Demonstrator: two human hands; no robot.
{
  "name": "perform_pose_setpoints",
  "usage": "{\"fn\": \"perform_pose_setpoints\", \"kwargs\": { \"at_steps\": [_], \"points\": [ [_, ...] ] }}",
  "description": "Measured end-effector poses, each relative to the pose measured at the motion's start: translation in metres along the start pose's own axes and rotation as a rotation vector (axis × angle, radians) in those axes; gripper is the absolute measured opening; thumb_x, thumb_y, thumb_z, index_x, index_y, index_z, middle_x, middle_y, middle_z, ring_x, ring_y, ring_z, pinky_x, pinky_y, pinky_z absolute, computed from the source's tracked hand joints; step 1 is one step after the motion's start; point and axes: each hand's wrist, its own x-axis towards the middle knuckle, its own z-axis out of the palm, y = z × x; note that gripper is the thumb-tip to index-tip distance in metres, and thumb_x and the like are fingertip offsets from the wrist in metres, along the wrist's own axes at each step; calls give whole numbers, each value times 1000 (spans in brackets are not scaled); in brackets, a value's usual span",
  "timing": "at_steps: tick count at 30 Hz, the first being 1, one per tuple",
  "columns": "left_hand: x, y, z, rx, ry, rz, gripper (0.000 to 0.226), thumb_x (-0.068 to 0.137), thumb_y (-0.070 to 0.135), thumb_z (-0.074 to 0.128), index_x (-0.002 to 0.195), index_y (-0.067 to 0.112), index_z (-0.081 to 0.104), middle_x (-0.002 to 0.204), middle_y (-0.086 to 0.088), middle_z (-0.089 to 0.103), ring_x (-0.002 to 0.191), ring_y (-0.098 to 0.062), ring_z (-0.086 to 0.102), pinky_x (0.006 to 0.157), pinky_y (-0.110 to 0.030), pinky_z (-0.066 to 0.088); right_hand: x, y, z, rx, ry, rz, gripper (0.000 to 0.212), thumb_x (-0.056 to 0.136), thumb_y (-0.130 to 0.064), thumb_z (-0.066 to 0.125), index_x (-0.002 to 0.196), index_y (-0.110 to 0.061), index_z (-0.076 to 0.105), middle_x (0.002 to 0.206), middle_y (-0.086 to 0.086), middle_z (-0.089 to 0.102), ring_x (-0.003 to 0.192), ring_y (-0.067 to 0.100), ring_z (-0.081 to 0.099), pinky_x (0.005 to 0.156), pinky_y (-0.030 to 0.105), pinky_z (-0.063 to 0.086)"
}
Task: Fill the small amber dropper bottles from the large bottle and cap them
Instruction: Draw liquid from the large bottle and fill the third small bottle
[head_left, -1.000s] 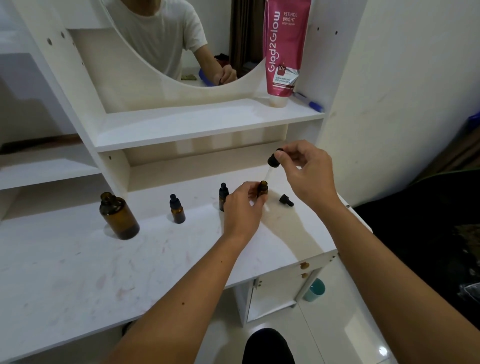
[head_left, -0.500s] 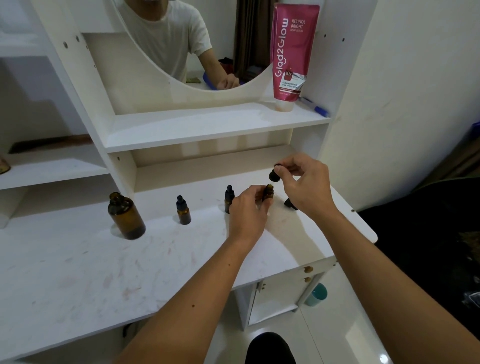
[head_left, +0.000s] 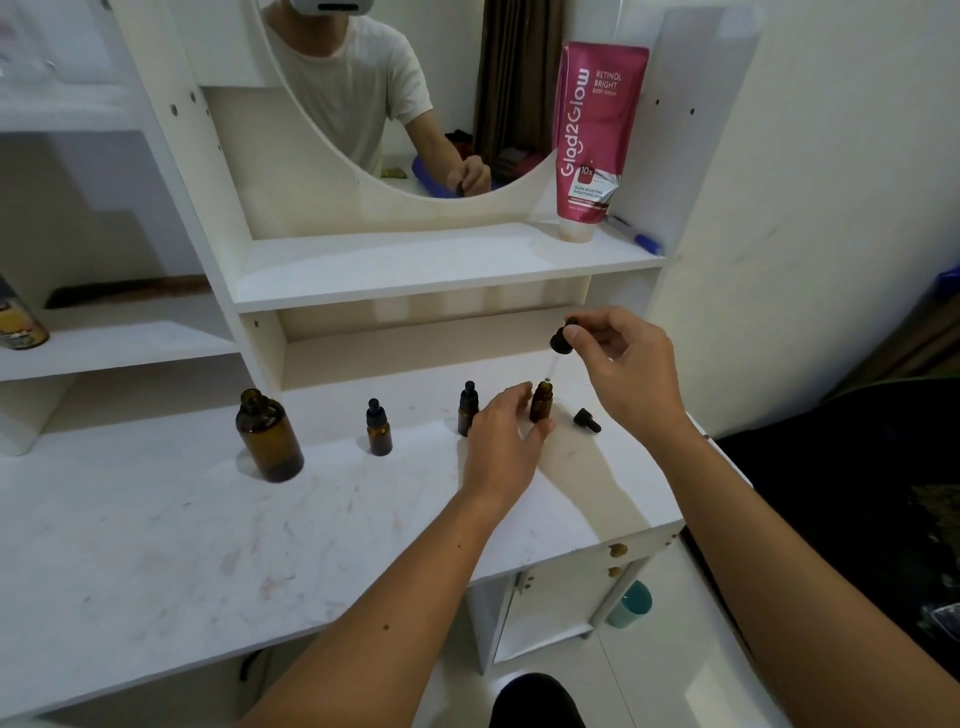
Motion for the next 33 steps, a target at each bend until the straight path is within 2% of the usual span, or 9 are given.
{"fn": "perform_pose_setpoints", "kwargs": {
  "at_steps": [3,6,9,14,19,25,28,30,33],
  "points": [
    [-7,-3,-5,-17,-22,-32,59,92,27,78,146,17,55,141,5,62,131,-11,57,114,-36,46,3,-13,-8,-6,24,-19,13,98,-19,72,111,-17,75,93,-14,77,89,-1,73,88,15,56],
    [-19,-4,-16,-51,-49,-54,61,91,28,79,146,20,55,143,7,61,131,-8,56,116,-33,44,3,-25,-11,-9,47,-32,18,98,-22,73,115,-16,75,99,-7,79,94,5,74,93,23,58],
    [-34,-4,-34,-129,-95,-71,59,90,27,81,144,21,58,140,9,64,125,-3,58,110,-21,44,-3,-38,-9,8,67,-42,20,97,-22,73,116,-15,76,101,-7,78,94,3,73,92,17,57],
    [-61,-9,-76,-210,-89,-100,54,87,31,83,137,24,64,127,12,71,116,-3,66,106,-28,53,-16,-65,8,52,47,-96,19,98,-21,73,115,-13,75,101,-5,78,94,5,74,90,16,57],
    [-84,-19,-130,-209,23,-115,47,87,29,83,131,22,68,114,13,74,103,-1,70,97,-27,58,-31,-96,38,143,-2,-126,19,98,-20,73,115,-13,75,101,-9,77,95,2,74,88,12,55],
    [-107,-35,-198,-133,198,-123,36,87,27,83,121,23,71,104,13,75,93,0,70,89,-25,61,-46,-133,88,262,-86,-171,17,98,-19,72,114,-13,75,101,-4,78,97,6,75,90,19,57],
    [-113,-44,-225,-55,335,-97,30,86,31,84,113,24,72,98,12,74,89,-5,70,83,-25,62,-51,-152,114,319,-108,-185,17,98,-18,72,113,-11,75,100,-3,79,95,7,75,89,21,58],
    [-113,-50,-237,-21,433,-96,31,84,34,85,110,26,70,98,12,73,89,-9,70,81,-26,62,-53,-164,128,345,-123,-186,16,98,-16,72,112,-10,76,97,-6,78,93,4,74,87,19,56],
    [-108,-56,-250,13,500,-128,43,82,37,87,117,26,65,108,9,70,95,-10,67,83,-24,60,-53,-176,144,349,-131,-195,16,98,-17,72,112,-13,76,98,-8,78,94,4,73,90,19,57]
  ]
}}
